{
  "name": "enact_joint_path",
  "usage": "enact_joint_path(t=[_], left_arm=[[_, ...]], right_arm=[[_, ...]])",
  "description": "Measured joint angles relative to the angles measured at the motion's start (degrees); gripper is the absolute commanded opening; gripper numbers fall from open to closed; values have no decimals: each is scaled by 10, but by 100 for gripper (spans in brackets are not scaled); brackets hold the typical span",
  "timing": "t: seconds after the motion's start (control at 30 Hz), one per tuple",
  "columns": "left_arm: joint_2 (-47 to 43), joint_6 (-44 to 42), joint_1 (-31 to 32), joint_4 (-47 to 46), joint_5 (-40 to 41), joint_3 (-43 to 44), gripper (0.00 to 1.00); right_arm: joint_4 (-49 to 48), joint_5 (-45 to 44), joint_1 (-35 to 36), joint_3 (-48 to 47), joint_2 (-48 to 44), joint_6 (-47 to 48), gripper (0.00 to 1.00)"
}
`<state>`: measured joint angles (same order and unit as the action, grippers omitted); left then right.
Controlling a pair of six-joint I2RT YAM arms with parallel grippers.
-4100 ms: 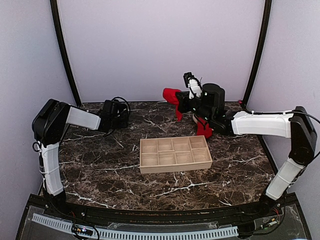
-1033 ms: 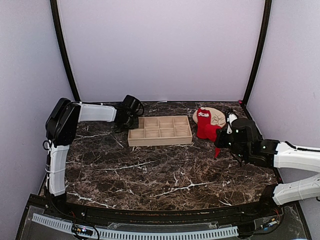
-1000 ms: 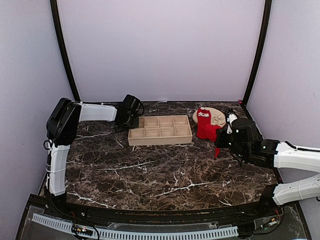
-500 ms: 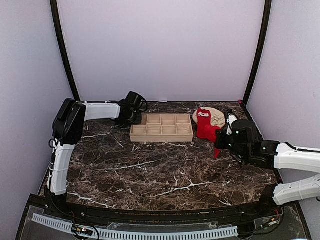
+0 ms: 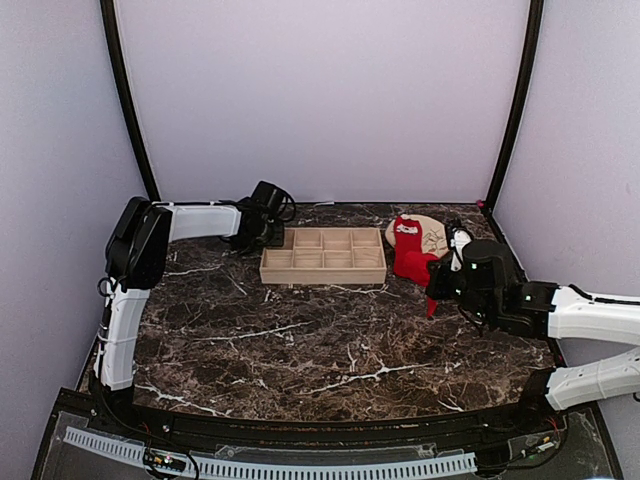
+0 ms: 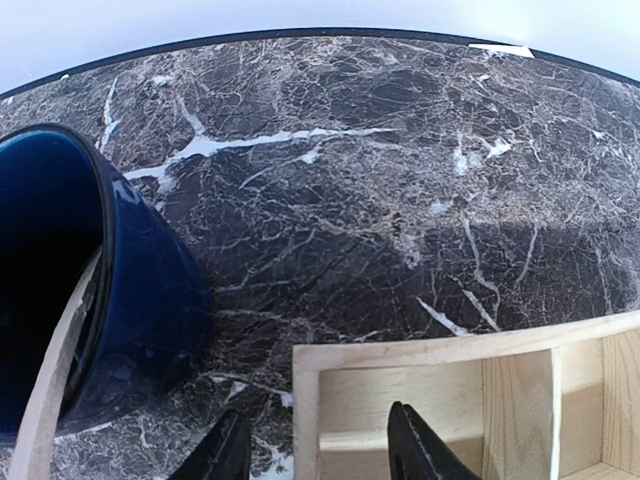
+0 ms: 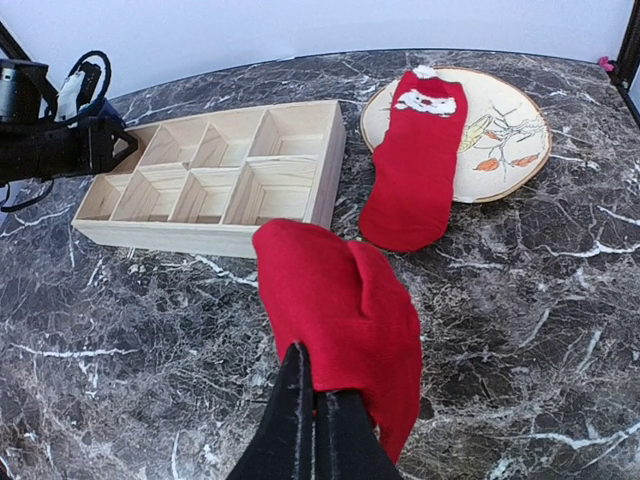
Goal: Roll the socks
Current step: Move the storage box to the center of the board, then place the sock at the center of the board.
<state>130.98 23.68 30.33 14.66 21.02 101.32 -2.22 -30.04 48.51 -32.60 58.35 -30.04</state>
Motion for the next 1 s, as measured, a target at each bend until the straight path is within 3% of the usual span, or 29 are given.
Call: enact_joint_path(t=[0.3,0.63,0.83,1.0], left_arm=[[-31,-7,15,-14,1,-31,50],[-221,-20,65,-79,3,-198,53],[-350,-12,78,-162,-88,-359,54],[-370,5,75,-199,-201,-423,54]], right_arm=[[-4,63,23,-35,47,29,0],[-52,354,37,-120,203,59,0],[-83,507,43,-174,302,66,0],[-87,579,43,-216,348,71,0]])
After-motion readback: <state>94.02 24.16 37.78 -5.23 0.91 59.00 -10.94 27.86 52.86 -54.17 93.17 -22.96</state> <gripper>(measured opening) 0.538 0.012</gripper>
